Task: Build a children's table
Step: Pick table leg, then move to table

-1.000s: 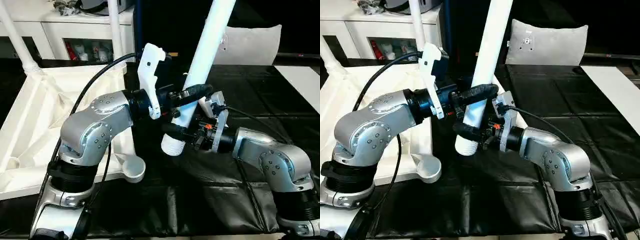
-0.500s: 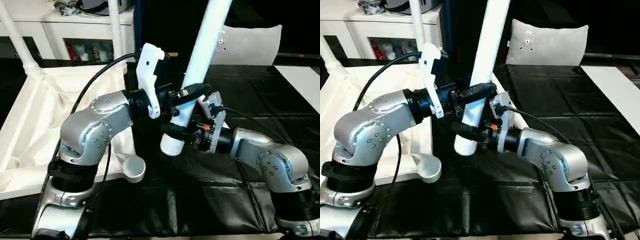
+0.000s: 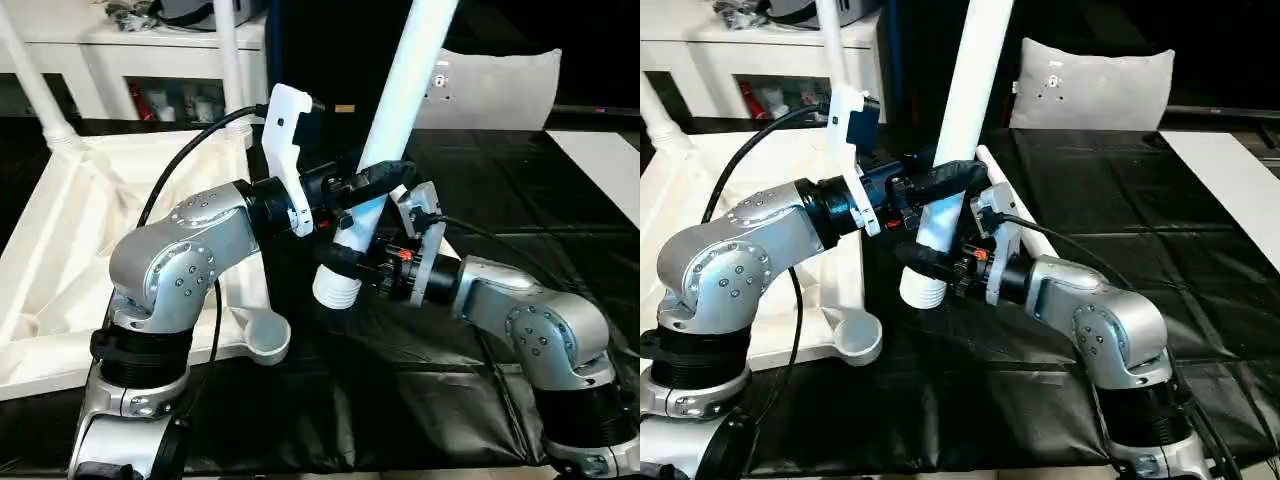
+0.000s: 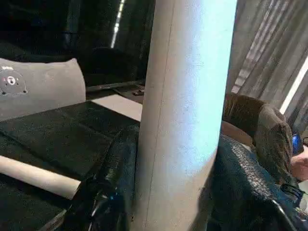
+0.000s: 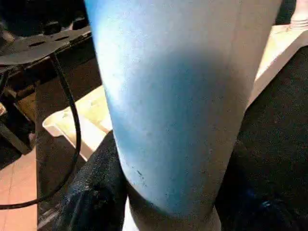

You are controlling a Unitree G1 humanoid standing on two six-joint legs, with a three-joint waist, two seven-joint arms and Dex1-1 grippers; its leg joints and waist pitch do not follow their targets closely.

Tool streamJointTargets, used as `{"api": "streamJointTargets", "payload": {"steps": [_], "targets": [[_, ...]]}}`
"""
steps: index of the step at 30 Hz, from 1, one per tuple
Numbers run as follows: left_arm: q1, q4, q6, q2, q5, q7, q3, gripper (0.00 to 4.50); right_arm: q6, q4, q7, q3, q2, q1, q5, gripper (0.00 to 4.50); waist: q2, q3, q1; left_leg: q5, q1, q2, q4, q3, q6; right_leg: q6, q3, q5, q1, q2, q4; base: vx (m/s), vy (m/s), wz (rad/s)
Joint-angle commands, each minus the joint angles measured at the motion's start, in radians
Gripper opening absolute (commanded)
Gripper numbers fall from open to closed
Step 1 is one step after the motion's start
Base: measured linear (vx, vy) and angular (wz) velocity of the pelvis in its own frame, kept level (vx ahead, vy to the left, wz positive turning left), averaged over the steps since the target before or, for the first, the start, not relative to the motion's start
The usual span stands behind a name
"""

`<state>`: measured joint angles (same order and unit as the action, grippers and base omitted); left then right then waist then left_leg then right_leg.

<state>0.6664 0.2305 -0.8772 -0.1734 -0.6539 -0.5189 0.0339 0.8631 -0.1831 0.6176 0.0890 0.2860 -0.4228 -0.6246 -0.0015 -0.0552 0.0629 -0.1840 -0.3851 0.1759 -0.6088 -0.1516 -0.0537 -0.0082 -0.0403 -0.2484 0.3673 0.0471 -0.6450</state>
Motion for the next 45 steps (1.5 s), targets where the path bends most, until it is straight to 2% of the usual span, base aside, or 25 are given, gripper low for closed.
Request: {"api": "streamJointTargets", "payload": {"steps": [1,5,9,11,13,14,18,20,22,23,24,25,27,30,31,32,33,35,36,37,39,41,42,43,45], "targets": [[0.004,0.101,-0.022,0.066,-0.13,-0.067,0.073,2.5,-0.012,0.06,-0.06,0.006,-0.009,0.011,0.06,1.95,0.0,0.063,0.003,-0.063,0.015,0.044,0.065,0.006,-0.021,-0.197,0.048,0.03,-0.048,0.08,0.077,0.0,0.0,0.0],[0.001,0.074,-0.006,0.044,-0.059,-0.066,0.106,2.5,-0.02,0.057,-0.076,0.007,-0.027,0.021,0.07,1.95,-0.001,0.063,0.003,-0.073,0.015,0.043,0.067,0.006,-0.022,-0.193,0.048,0.023,-0.047,0.081,0.078,0.0,0.0,0.0],[0.011,0.048,0.018,-0.008,0.034,-0.058,0.139,2.91,-0.064,0.063,-0.107,0.016,-0.035,0.021,0.108,1.94,0.003,0.061,0.002,-0.087,0.016,0.043,0.069,0.008,-0.034,-0.186,0.048,-0.001,-0.045,0.08,0.081,0.0,0.0,0.0],[0.008,0.039,0.016,-0.032,0.036,-0.068,0.118,3.03,-0.066,0.064,-0.113,0.028,-0.031,0.019,0.12,1.94,-0.002,0.061,-0.001,-0.09,0.016,0.042,0.069,0.006,-0.041,-0.179,0.049,-0.009,-0.045,0.08,0.082,0.0,0.0,0.0],[0.002,0.041,0.011,-0.041,0.026,-0.082,0.11,3.17,-0.062,0.064,-0.113,0.033,-0.027,0.022,0.123,1.94,0.001,0.062,-0.001,-0.082,0.016,0.042,0.069,0.007,-0.04,-0.179,0.049,0.002,-0.046,0.079,0.079,0.0,0.0,0.0],[-0.023,0.061,0.009,-0.065,0.005,-0.127,0.108,3.29,-0.086,0.058,-0.078,0.053,-0.012,0.046,0.136,1.94,-0.003,0.063,-0.002,-0.075,0.015,0.042,0.069,0.006,-0.038,-0.181,0.049,0.021,-0.046,0.079,0.078,0.0,0.0,0.0],[-0.049,0.088,0.003,-0.062,-0.044,-0.159,0.093,3.53,-0.116,0.052,-0.057,0.055,-0.014,0.068,0.138,1.94,-0.001,0.062,0.0,-0.076,0.013,0.043,0.068,0.005,-0.032,-0.188,0.049,0.039,-0.047,0.082,0.076,0.0,0.0,0.0],[-0.067,0.11,-0.006,-0.01,-0.148,-0.155,0.03,3.69,-0.133,0.042,-0.063,0.027,-0.039,0.088,0.112,1.94,-0.002,0.061,-0.001,-0.083,0.015,0.044,0.069,0.004,-0.027,-0.199,0.048,0.029,-0.044,0.081,0.077,0.0,0.0,0.0],[-0.071,0.115,-0.004,0.01,-0.182,-0.151,0.008,3.85,-0.135,0.04,-0.069,0.014,-0.05,0.093,0.101,1.94,-0.003,0.059,-0.001,-0.099,0.015,0.043,0.068,0.002,-0.027,-0.208,0.049,0.009,-0.044,0.083,0.079,0.0,0.0,0.0],[-0.082,0.122,-0.007,0.043,-0.244,-0.137,-0.03,3.91,-0.135,0.026,-0.073,-0.006,-0.061,0.102,0.081,1.94,0.001,0.059,0.0,-0.114,0.016,0.044,0.07,0.003,-0.028,-0.207,0.049,-0.017,-0.043,0.082,0.081,0.0,0.0,0.0],[-0.092,0.124,-0.007,0.07,-0.291,-0.119,-0.061,3.97,-0.128,0.01,-0.083,-0.027,-0.072,0.111,0.061,1.94,0.013,0.06,0.003,-0.12,0.018,0.046,0.07,0.006,-0.031,-0.21,0.049,-0.017,-0.041,0.083,0.079,0.0,0.0,0.0],[-0.098,0.125,-0.007,0.084,-0.318,-0.11,-0.078,3.97,-0.125,0.0,-0.087,-0.038,-0.078,0.116,0.051,1.94,0.003,0.058,0.0,-0.13,0.016,0.046,0.071,0.005,-0.031,-0.212,0.049,-0.017,-0.043,0.081,0.083,0.0,0.0,0.0],[-0.128,0.127,-0.003,0.114,-0.387,-0.05,-0.141,4.01,-0.137,-0.049,-0.147,-0.043,-0.077,0.149,0.088,1.94,0.013,0.059,0.004,-0.124,0.018,0.045,0.071,0.005,-0.044,-0.217,0.049,-0.009,-0.04,0.081,0.08,0.0,0.0,0.0],[-0.156,0.147,0.005,0.108,-0.395,-0.016,-0.168,4.01,-0.105,-0.076,-0.168,-0.051,-0.079,0.173,0.078,1.91,0.005,0.058,-0.001,-0.141,0.014,0.04,0.072,0.005,-0.04,-0.19,0.049,-0.023,-0.045,0.075,0.084,0.0,0.0,0.0],[-0.189,0.172,0.0,0.085,-0.339,0.001,-0.171,4.01,-0.119,-0.093,-0.177,-0.04,-0.07,0.192,0.103,1.91,-0.005,0.055,-0.005,-0.142,0.011,0.04,0.075,0.005,-0.035,-0.169,0.049,-0.056,-0.047,0.076,0.089,0.0,0.0,0.0],[-0.227,0.188,0.012,0.054,-0.242,0.028,-0.159,4.01,-0.123,-0.106,-0.196,-0.038,-0.072,0.204,0.119,1.91,-0.005,0.055,-0.008,-0.139,0.011,0.044,0.078,0.008,-0.034,-0.14,0.05,-0.081,-0.046,0.077,0.091,0.0,0.0,0.0],[-0.233,0.19,0.015,0.048,-0.226,0.032,-0.156,4.01,-0.124,-0.108,-0.201,-0.039,-0.074,0.206,0.122,1.91,-0.004,0.054,-0.012,-0.134,0.009,0.041,0.076,0.006,-0.034,-0.125,0.05,-0.09,-0.046,0.075,0.092,0.0,0.0,0.0],[-0.332,0.204,0.069,-0.047,0.021,0.11,-0.095,4.01,-0.136,-0.13,-0.299,-0.047,-0.097,0.227,0.187,1.91,-0.01,0.055,-0.019,-0.125,0.012,0.042,0.078,0.006,-0.034,-0.082,0.051,-0.123,-0.039,0.073,0.097,0.0,0.0,0.0],[-0.339,0.204,0.074,-0.056,0.032,0.119,-0.09,4.01,-0.136,-0.13,-0.308,-0.046,-0.098,0.228,0.192,1.91,-0.005,0.054,-0.019,-0.129,0.013,0.043,0.08,0.008,-0.038,-0.075,0.051,-0.135,-0.037,0.073,0.096,0.0,0.0,0.0],[-0.383,0.196,0.105,-0.094,0.109,0.177,-0.067,4.01,-0.143,-0.128,-0.344,-0.033,-0.097,0.236,0.229,1.91,-0.009,0.057,-0.022,-0.123,0.017,0.043,0.076,0.007,-0.045,-0.071,0.052,-0.125,-0.035,0.072,0.095,0.0,0.0,0.0],[-0.422,0.185,0.132,-0.114,0.159,0.258,-0.062,4.01,-0.154,-0.132,-0.382,-0.018,-0.097,0.249,0.265,1.91,-0.002,0.054,-0.022,-0.131,0.016,0.044,0.08,0.009,-0.058,-0.071,0.05,-0.108,-0.032,0.068,0.093,0.0,0.0,0.0],[-0.449,0.184,0.139,-0.101,0.182,0.329,-0.082,4.01,-0.167,-0.146,-0.424,-0.005,-0.1,0.27,0.306,1.91,0.003,0.056,-0.022,-0.15,0.023,0.047,0.08,0.008,-0.068,-0.089,0.051,-0.086,-0.027,0.069,0.092,0.0,0.0,0.0],[-0.463,0.19,0.145,-0.092,0.202,0.36,-0.089,4.01,-0.165,-0.149,-0.435,0.005,-0.099,0.282,0.32,1.91,0.002,0.055,-0.022,-0.152,0.022,0.046,0.08,0.008,-0.069,-0.094,0.05,-0.079,-0.028,0.068,0.092,0.0,0.0,0.0],[-0.483,0.212,0.152,-0.085,0.223,0.358,-0.076,4.01,-0.18,-0.15,-0.434,0.0,-0.113,0.307,0.315,1.91,0.0,0.055,-0.022,-0.151,0.019,0.046,0.082,0.009,-0.069,-0.098,0.05,-0.068,-0.031,0.069,0.09,0.0,0.0,0.0],[-0.498,0.233,0.157,-0.069,0.235,0.351,-0.065,4.01,-0.216,-0.159,-0.398,-0.008,-0.132,0.336,0.281,1.91,0.009,0.055,-0.019,-0.174,0.018,0.048,0.085,0.012,-0.063,-0.105,0.05,-0.061,-0.03,0.074,0.09,0.0,0.0,0.0]]}}
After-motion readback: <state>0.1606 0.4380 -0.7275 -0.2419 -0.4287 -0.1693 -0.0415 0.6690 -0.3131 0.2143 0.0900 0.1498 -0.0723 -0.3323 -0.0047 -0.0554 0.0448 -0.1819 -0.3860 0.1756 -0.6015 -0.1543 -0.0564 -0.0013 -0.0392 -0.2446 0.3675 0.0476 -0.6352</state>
